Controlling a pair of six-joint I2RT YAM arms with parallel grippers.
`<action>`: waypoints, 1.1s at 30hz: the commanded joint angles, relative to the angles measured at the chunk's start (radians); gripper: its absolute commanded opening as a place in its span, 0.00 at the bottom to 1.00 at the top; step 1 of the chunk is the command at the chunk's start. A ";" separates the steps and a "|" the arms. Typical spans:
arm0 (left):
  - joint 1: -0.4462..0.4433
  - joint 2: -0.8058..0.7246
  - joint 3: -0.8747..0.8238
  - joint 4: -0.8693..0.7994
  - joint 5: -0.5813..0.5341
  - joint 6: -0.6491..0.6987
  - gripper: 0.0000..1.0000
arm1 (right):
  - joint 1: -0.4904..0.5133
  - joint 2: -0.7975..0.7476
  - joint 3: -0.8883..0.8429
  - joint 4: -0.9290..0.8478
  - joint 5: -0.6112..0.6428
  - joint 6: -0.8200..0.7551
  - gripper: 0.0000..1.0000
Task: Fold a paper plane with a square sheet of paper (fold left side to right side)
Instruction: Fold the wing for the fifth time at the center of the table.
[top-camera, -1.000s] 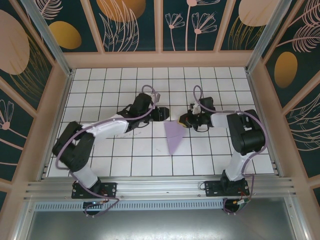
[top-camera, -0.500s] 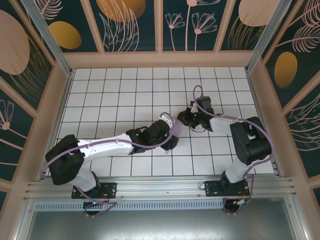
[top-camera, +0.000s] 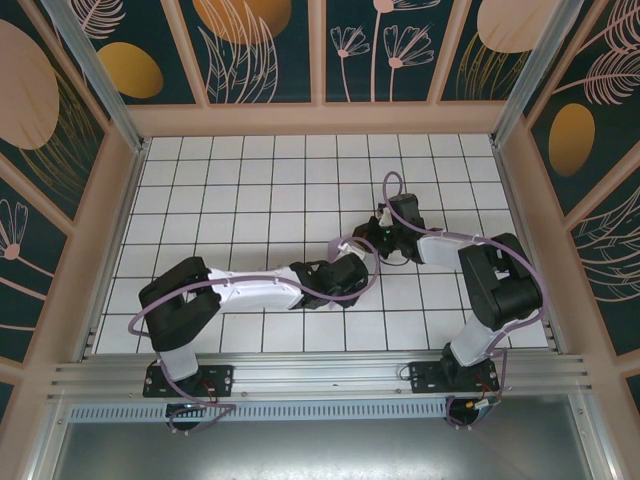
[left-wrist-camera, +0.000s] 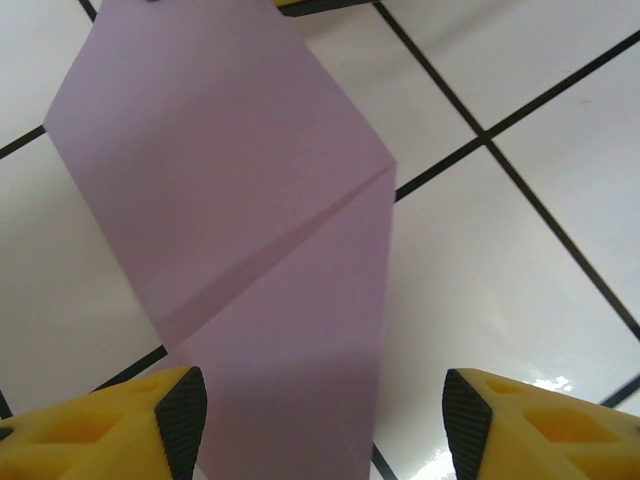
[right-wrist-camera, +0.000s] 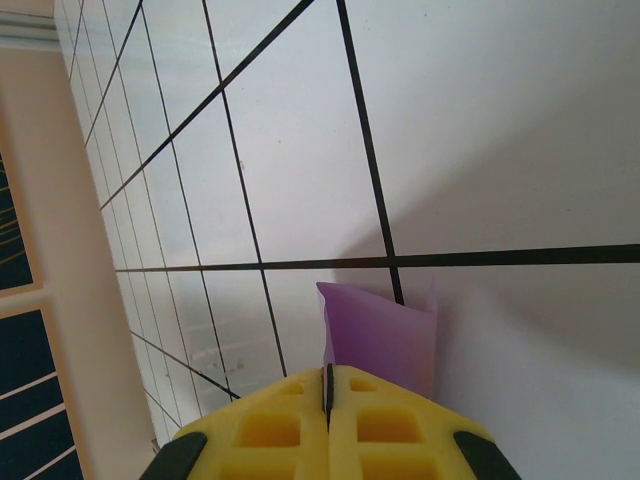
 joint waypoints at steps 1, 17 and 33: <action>-0.008 0.032 0.035 -0.037 -0.048 -0.022 0.65 | 0.009 0.016 0.012 0.007 0.016 0.006 0.00; -0.008 0.087 0.042 -0.030 -0.049 -0.035 0.40 | 0.009 0.039 0.020 -0.005 0.024 -0.012 0.00; -0.009 0.099 0.045 -0.029 -0.033 -0.041 0.19 | 0.000 0.042 0.060 -0.058 0.027 -0.092 0.13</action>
